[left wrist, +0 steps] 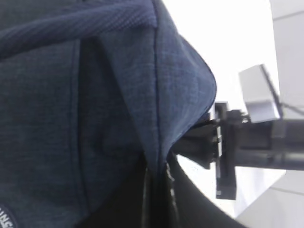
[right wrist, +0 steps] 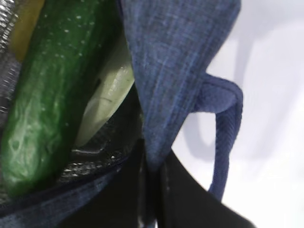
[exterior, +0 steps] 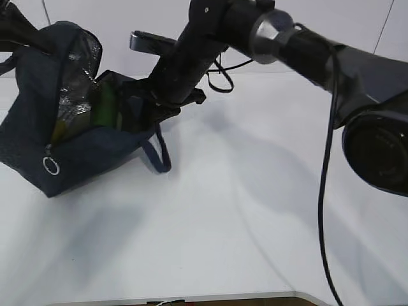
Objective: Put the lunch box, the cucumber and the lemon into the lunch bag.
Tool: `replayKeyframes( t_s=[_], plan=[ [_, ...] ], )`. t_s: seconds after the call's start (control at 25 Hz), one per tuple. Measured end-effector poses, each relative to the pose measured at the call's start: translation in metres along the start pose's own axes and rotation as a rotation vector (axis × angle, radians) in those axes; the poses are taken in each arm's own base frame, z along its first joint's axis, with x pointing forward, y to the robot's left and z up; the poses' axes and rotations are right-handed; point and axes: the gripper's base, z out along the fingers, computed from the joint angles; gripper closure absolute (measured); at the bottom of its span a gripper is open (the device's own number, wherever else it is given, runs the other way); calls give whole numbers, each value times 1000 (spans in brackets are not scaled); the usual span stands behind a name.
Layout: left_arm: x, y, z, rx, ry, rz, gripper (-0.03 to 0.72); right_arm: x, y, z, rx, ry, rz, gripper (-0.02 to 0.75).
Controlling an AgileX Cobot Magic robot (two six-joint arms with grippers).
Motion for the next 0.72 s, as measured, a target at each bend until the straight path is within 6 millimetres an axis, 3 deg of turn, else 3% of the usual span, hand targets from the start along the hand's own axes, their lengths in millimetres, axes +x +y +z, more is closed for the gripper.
replayKeyframes(
  t_s=[0.44,0.72],
  plan=[
    [14,-38,36,29,88,38,705,-9,13,-78,242,-44,-97,729],
    [19,-50,45,50,104,39,705,-6,20,-120,356,-85,-126,729]
  ],
)
